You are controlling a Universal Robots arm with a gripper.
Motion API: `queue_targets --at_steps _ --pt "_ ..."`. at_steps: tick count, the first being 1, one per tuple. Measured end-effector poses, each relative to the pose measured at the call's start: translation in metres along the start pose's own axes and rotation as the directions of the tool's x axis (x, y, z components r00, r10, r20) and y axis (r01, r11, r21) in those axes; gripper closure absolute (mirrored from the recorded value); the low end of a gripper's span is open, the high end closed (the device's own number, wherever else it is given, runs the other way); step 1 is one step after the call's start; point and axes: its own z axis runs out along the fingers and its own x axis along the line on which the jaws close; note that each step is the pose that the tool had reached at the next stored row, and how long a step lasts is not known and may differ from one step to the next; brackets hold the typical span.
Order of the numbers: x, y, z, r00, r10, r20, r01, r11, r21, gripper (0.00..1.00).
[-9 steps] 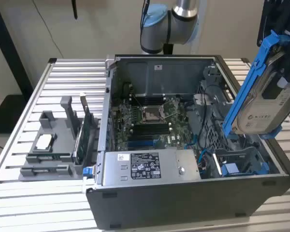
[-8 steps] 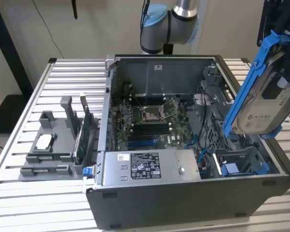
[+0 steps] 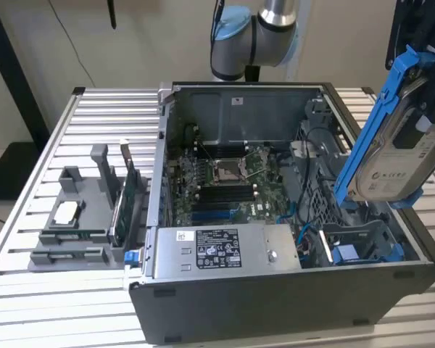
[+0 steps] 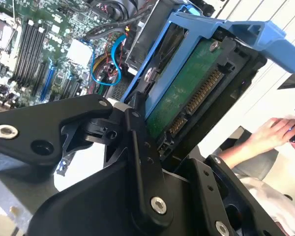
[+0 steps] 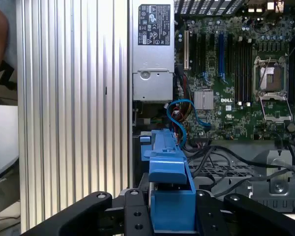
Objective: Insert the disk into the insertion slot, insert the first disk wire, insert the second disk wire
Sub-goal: 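Insert the disk into the insertion slot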
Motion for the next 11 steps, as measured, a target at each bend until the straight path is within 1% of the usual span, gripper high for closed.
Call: queue_targets --at_steps 5,11 --pt "0.0000 -0.0001 0.0017 1.0000 0.000 0.0003 0.000 1.0000 0.0000 0.67" --pt "-0.0001 -0.0008 0.0104 1.0000 0.000 0.0040 0.000 1.0000 -0.0001 0.67"
